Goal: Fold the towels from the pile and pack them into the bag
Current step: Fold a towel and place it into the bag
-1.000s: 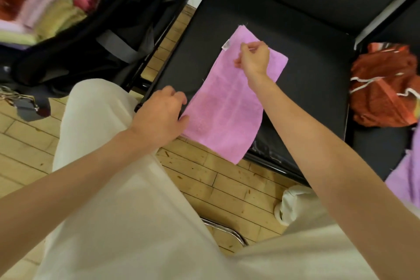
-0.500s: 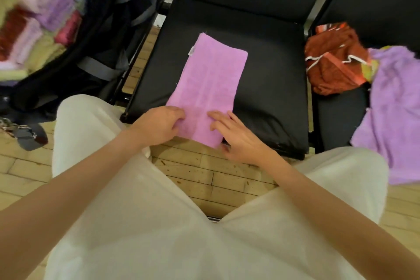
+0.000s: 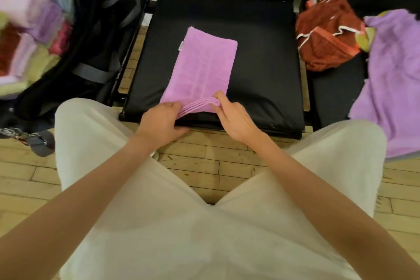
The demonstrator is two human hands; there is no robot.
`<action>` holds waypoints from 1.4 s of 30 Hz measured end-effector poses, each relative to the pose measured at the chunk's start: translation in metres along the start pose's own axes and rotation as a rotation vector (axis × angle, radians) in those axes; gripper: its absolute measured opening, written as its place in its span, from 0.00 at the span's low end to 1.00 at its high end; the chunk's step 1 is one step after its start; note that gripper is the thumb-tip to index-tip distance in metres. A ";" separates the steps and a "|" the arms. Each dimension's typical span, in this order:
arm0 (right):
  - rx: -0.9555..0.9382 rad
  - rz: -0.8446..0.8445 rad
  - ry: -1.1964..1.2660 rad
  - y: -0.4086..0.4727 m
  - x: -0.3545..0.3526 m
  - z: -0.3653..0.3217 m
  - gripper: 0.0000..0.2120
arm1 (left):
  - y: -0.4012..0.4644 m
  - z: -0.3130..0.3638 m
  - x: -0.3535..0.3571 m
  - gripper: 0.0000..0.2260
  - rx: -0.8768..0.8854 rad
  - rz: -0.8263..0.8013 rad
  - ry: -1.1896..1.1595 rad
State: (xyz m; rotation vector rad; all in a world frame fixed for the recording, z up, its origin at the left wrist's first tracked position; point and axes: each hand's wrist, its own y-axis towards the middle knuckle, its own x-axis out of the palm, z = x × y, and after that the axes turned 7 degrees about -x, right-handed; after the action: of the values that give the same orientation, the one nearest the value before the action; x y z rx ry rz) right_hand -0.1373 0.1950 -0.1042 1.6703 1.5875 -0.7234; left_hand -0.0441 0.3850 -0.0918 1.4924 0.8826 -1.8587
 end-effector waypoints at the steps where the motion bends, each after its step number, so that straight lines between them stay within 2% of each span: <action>1: 0.010 0.024 -0.011 0.001 -0.002 0.001 0.09 | 0.001 0.002 -0.001 0.12 0.005 0.044 -0.011; 3: 0.033 0.075 -0.021 0.002 -0.006 0.003 0.11 | 0.004 0.001 -0.007 0.03 0.005 0.068 -0.073; 7: 0.127 0.202 -0.008 0.001 -0.020 0.007 0.11 | 0.008 0.002 -0.029 0.08 0.002 -0.035 -0.325; 10: 0.234 0.307 0.081 0.000 -0.027 0.010 0.11 | 0.007 0.012 -0.043 0.09 -0.031 -0.052 -0.555; 13: 0.343 0.365 0.099 0.004 -0.027 0.015 0.13 | 0.017 0.023 -0.037 0.09 -0.114 0.062 -0.632; 16: 0.425 0.349 -0.049 0.009 -0.023 0.023 0.15 | 0.034 0.035 -0.020 0.10 -0.276 0.170 -0.663; 19: 0.471 0.245 -0.246 0.014 -0.016 0.029 0.16 | 0.048 0.043 -0.001 0.09 -0.338 0.179 -0.603; 23: 0.508 0.144 -0.358 0.017 -0.008 0.035 0.15 | 0.055 0.042 0.017 0.11 -0.361 0.112 -0.390; 26: 0.540 0.097 -0.409 0.018 -0.004 0.035 0.14 | 0.054 0.041 0.023 0.13 -0.389 0.125 -0.237; 28: 0.569 0.098 -0.412 0.019 -0.003 0.034 0.13 | 0.053 0.040 0.024 0.15 -0.410 0.142 -0.208; 31: 0.577 0.195 -0.378 0.021 -0.003 0.035 0.12 | 0.052 0.036 0.019 0.16 -0.445 0.175 -0.258; 32: 0.532 0.221 -0.379 0.020 -0.005 0.036 0.11 | 0.051 0.033 0.017 0.15 -0.411 0.208 -0.270; 34: 0.391 0.205 -0.350 0.016 -0.015 0.036 0.13 | 0.047 0.026 0.009 0.14 -0.225 0.255 -0.241; 36: 0.274 0.077 -0.189 0.007 -0.027 0.034 0.17 | 0.041 0.021 0.002 0.13 0.027 0.212 -0.215; 38: 0.189 -0.106 -0.056 -0.004 -0.035 0.030 0.23 | 0.033 0.019 -0.002 0.15 0.199 0.085 -0.200; 40: 0.143 -0.228 -0.087 -0.013 -0.033 0.028 0.29 | 0.023 0.020 0.001 0.20 0.236 -0.028 -0.148; 42: 0.111 -0.277 -0.186 -0.016 -0.027 0.028 0.33 | 0.017 0.022 0.008 0.26 0.200 -0.093 -0.057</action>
State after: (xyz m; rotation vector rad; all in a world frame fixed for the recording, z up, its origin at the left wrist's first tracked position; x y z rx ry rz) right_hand -0.1534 0.1566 -0.1009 1.4257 1.6867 -1.0925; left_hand -0.0452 0.3567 -0.0988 1.5295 0.7694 -2.1000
